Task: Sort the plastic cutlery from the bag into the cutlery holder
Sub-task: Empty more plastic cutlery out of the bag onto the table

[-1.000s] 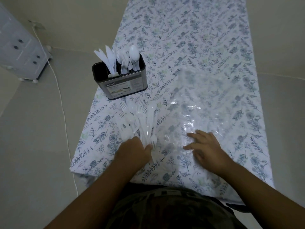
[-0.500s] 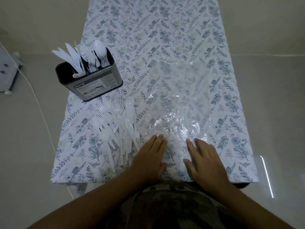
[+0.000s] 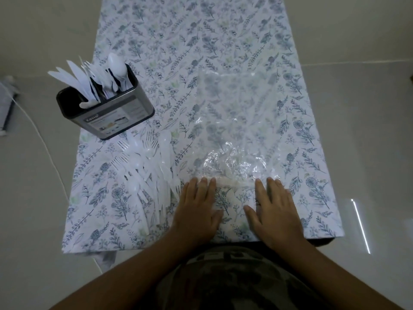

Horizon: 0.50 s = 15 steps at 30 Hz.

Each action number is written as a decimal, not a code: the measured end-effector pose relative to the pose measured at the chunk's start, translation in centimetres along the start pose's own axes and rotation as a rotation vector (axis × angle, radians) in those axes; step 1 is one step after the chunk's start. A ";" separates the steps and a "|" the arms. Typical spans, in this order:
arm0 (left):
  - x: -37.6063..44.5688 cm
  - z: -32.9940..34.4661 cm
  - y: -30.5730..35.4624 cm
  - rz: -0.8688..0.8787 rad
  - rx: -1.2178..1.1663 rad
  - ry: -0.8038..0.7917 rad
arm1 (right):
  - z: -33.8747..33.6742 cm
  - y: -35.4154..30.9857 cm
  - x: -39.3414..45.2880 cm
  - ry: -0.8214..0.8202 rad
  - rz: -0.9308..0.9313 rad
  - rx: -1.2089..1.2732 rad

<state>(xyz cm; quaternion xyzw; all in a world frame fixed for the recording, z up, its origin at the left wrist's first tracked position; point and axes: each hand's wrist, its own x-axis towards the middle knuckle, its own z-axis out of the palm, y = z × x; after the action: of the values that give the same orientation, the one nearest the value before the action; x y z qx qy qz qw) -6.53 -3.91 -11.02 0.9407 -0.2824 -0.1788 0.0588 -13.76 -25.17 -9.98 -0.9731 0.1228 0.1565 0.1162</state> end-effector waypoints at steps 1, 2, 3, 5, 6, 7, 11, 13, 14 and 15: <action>0.0 -0.1 0.1 0.001 0.000 0.003 | -0.1 -0.1 -0.1 0.000 0.003 0.031; 0.0 -0.3 0.2 -0.001 -0.005 0.002 | -0.1 -0.1 -0.2 -0.002 0.007 0.064; 0.0 -0.4 0.2 -0.004 -0.011 0.003 | 0.0 0.0 -0.3 -0.007 0.006 0.088; 0.0 -0.5 0.1 -0.010 -0.024 0.009 | 0.1 0.4 -0.5 -0.014 -0.011 0.088; 0.0 -0.5 0.0 -0.013 -0.030 0.013 | 0.2 0.8 -0.6 -0.014 -0.022 0.079; -0.1 -0.5 -0.1 -0.014 -0.031 0.013 | 0.3 1.1 -0.6 -0.012 -0.030 0.072; 0.0 -0.6 -0.2 -0.009 -0.027 0.006 | 0.1 1.6 -0.5 -0.031 -0.022 -0.001; 0.0 -0.7 -0.3 -0.002 -0.017 0.000 | -0.2 1.4 -0.5 -0.040 0.007 -0.051; 0.0 -0.7 -0.3 -0.002 -0.007 -0.003 | -0.3 1.1 -0.5 -0.041 0.027 -0.065; -0.1 -0.7 -0.3 -0.003 0.004 -0.007 | -0.5 0.8 -0.5 -0.048 0.048 -0.064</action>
<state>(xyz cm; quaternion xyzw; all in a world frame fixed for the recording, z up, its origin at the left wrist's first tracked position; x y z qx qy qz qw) -6.18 -3.60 -10.45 0.9405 -0.2817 -0.1815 0.0554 -14.28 -25.94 -9.52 -0.9691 0.1382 0.1864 0.0841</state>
